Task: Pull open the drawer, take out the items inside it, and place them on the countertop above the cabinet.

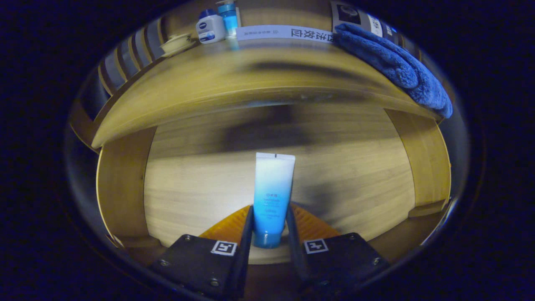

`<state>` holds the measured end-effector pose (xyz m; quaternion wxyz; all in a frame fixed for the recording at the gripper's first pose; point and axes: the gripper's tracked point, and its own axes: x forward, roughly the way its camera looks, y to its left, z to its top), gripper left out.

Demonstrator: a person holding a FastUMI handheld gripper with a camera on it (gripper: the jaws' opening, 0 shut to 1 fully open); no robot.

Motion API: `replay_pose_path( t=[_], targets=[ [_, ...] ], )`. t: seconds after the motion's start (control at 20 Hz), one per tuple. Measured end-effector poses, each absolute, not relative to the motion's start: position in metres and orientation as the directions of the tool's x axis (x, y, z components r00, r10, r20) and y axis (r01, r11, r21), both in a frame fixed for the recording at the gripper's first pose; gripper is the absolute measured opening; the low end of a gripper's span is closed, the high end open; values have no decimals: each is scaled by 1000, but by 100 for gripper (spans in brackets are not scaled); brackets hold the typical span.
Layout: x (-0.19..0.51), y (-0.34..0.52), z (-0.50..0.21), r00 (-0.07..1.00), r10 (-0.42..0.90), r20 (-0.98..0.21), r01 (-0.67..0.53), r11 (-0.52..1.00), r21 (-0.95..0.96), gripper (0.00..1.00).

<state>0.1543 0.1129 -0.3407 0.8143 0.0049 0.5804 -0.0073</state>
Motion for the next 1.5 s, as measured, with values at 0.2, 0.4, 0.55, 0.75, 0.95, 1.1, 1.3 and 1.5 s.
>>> replay_pose_path(
  t=[0.2, 0.4, 0.55, 0.75, 0.95, 1.1, 1.3, 1.5],
  targets=[
    [152, 113, -336, 354, 7, -935, 38, 999, 22, 38],
    [152, 111, -324, 386, 79, -919, 123, 983, 136, 38],
    [156, 99, -308, 425, 85, -901, 176, 969, 175, 38],
    [159, 85, -280, 488, 112, -865, 233, 939, 253, 38],
    [157, 69, -248, 557, 102, -824, 248, 927, 282, 38],
    [152, 65, -225, 591, 100, -800, 238, 927, 291, 38],
    [156, 73, -193, 642, 122, -757, 208, 923, 324, 38],
    [169, 82, -168, 690, 122, -714, 146, 942, 302, 38]
  ],
)
